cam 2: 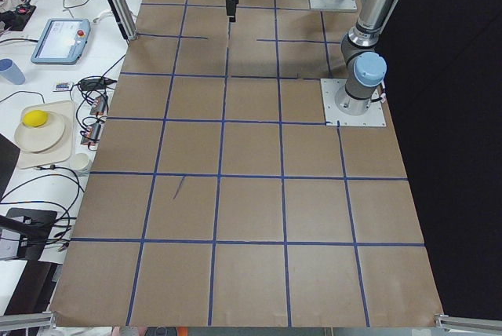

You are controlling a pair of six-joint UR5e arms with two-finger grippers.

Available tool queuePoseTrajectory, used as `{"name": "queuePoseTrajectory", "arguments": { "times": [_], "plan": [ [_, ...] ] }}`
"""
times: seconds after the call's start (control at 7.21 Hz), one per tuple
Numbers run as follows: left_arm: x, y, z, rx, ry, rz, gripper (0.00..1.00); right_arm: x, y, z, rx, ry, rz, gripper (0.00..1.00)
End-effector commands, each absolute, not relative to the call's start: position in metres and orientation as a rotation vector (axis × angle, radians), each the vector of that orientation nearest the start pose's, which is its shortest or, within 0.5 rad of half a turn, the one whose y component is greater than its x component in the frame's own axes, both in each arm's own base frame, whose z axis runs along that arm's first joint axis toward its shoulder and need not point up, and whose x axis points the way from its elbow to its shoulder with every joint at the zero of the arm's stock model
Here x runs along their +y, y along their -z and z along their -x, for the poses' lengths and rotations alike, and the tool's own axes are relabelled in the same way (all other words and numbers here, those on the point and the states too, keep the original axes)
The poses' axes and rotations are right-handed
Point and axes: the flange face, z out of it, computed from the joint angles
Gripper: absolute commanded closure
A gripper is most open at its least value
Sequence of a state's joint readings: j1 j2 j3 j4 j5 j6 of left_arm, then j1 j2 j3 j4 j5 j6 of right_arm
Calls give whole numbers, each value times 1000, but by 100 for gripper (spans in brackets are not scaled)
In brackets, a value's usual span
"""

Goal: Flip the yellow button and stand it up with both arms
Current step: 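Lower the button upright onto the table and open the right gripper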

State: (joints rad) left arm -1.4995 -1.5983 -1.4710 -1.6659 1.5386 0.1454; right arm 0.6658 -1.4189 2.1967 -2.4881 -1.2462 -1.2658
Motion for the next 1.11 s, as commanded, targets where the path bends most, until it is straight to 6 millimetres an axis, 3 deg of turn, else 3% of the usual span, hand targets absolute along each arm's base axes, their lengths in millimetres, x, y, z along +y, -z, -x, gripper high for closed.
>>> {"name": "queuePoseTrajectory", "arguments": {
  "times": [0.0,0.14,0.42,0.69,0.97],
  "plan": [
    [-509,-515,99,3174,-28,-111,1,-411,-228,257,3013,540,585,18],
    [-509,-514,99,3176,-30,-111,1,-411,-230,257,3016,544,584,3],
    [-510,-514,99,3173,-21,-114,1,-414,-245,260,3045,449,400,1],
    [-510,-515,98,3172,-19,-109,1,-431,-280,258,3030,414,275,1],
    [-509,-515,97,3170,-19,-107,0,-445,-332,243,3040,279,27,1]
  ]
}}
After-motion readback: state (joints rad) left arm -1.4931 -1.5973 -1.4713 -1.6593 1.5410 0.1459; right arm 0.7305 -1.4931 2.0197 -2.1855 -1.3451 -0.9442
